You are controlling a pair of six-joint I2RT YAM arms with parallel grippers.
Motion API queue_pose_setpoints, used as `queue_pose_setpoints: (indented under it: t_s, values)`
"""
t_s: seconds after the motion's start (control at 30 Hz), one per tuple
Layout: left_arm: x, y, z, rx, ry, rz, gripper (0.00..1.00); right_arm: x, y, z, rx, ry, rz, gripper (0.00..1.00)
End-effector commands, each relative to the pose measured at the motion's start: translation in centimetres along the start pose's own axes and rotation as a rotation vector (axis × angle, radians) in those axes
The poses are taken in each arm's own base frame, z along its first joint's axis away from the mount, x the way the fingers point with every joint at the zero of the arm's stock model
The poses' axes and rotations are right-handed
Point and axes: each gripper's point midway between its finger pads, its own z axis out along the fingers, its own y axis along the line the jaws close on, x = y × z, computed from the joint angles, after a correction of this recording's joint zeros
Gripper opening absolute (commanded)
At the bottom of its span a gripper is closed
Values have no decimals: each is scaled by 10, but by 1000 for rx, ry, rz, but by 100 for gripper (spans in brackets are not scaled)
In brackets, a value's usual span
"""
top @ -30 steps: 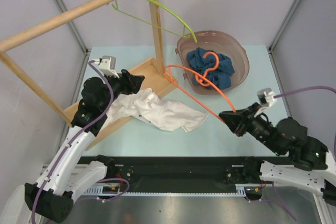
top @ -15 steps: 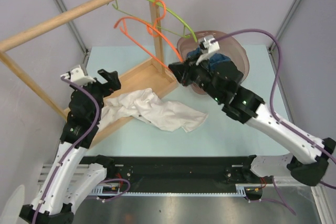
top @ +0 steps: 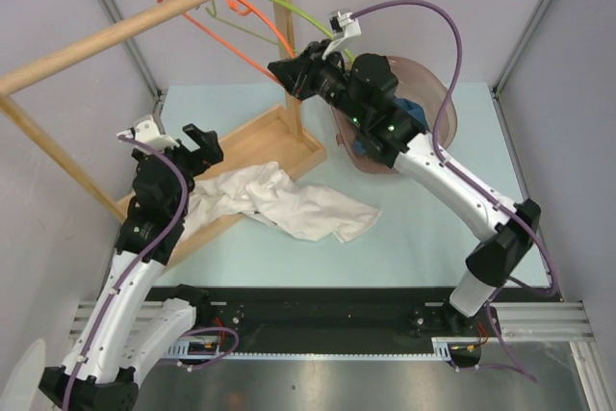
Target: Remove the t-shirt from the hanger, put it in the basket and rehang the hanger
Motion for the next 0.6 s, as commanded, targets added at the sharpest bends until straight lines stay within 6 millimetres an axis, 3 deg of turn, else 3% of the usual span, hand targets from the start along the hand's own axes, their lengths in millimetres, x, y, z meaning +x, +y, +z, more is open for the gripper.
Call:
queue_pose_setpoints:
  t_s: [0.0, 0.1, 0.23, 0.57]
  values:
    - [-9, -3, -2, 24, -25, -36, 100, -33, 11, 20, -87, -92, 100, 0]
    - [-7, -3, -1, 29, -18, -41, 100, -28, -8, 28, -49, -72, 187, 0]
    - [-5, -2, 3, 29, -3, -47, 99, -7, -36, 35, 16, -13, 287, 0]
    - [-1, -2, 6, 34, 15, -57, 98, 20, -48, 27, 62, 101, 258, 1]
